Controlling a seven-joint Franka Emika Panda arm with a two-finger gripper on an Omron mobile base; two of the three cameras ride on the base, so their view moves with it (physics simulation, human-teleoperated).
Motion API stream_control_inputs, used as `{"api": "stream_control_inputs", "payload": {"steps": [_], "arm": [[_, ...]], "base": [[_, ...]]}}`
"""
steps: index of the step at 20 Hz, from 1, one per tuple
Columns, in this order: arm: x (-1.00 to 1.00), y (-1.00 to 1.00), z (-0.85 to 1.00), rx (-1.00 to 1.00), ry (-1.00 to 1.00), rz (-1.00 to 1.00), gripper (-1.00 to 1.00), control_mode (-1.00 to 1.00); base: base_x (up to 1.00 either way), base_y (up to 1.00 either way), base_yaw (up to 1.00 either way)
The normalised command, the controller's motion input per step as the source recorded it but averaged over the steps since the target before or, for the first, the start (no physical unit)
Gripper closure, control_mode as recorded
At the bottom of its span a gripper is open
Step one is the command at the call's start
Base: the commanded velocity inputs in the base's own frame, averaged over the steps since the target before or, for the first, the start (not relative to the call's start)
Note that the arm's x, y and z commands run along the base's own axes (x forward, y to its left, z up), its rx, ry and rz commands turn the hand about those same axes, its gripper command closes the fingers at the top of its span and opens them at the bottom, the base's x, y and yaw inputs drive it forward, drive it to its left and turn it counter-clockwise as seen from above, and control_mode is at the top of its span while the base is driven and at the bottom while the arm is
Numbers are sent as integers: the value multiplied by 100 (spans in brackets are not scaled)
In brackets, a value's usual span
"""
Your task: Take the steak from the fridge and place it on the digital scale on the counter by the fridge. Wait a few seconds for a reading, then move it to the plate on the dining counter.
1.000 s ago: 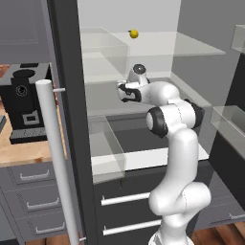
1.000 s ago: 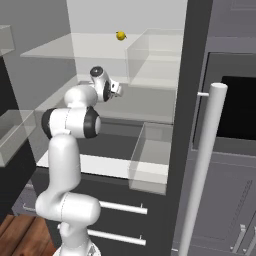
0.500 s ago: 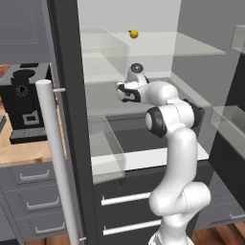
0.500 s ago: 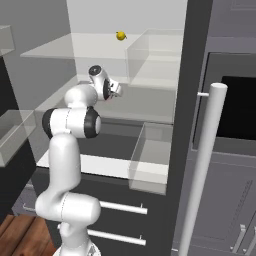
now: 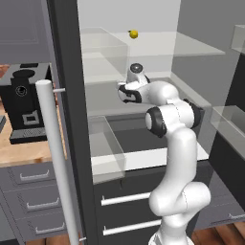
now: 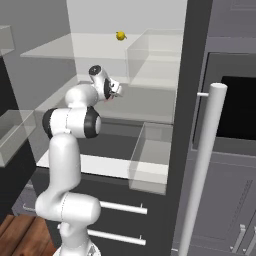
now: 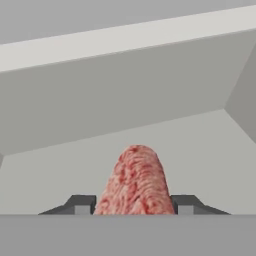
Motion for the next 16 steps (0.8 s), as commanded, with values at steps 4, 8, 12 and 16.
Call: {"api": "stream_control_inputs", "payload": {"steps": [4,8,12,16], "arm": [[-16,0,-42,0,0,-3,100,-100],[-43,0,-24,0,0,-1,100,-100],[-89,0,-1,3,0,0,100,-100],[-100,-2,8,9,0,0,100,-100]], "base": [[0,0,0],[0,0,0],[0,0,0],[0,0,0]]}}
